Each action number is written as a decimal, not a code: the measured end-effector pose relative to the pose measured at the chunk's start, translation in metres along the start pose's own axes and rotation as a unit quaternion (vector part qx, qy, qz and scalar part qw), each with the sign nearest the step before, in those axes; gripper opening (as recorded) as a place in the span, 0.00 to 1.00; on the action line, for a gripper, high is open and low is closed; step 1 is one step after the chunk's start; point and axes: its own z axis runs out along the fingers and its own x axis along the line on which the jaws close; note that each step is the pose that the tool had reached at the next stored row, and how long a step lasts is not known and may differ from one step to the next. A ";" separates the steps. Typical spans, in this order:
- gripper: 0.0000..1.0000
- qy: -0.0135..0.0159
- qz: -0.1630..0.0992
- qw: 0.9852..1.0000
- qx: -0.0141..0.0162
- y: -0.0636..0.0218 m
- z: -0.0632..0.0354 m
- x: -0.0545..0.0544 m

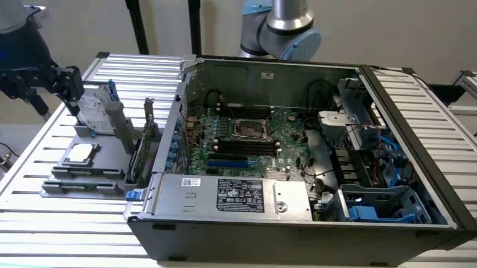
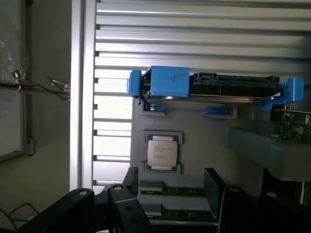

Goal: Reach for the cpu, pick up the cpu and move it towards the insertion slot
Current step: 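Pick up the cpu and move it towards the insertion slot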

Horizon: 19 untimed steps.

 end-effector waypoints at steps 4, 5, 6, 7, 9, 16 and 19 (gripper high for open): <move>0.65 0.000 0.000 1.000 0.000 -0.0014 0.0073 0.000; 0.65 0.000 0.000 1.000 0.000 -0.0018 0.0091 0.000; 0.65 0.000 0.000 1.000 0.000 -0.0021 0.0109 0.000; 0.65 0.000 0.000 1.000 0.000 -0.0025 0.0126 0.000; 0.65 0.000 0.000 1.000 0.000 -0.0032 0.0163 0.000; 0.65 0.000 0.000 1.000 0.000 -0.0057 0.0290 0.000; 0.65 0.000 0.000 1.000 0.000 -0.0068 0.0344 0.000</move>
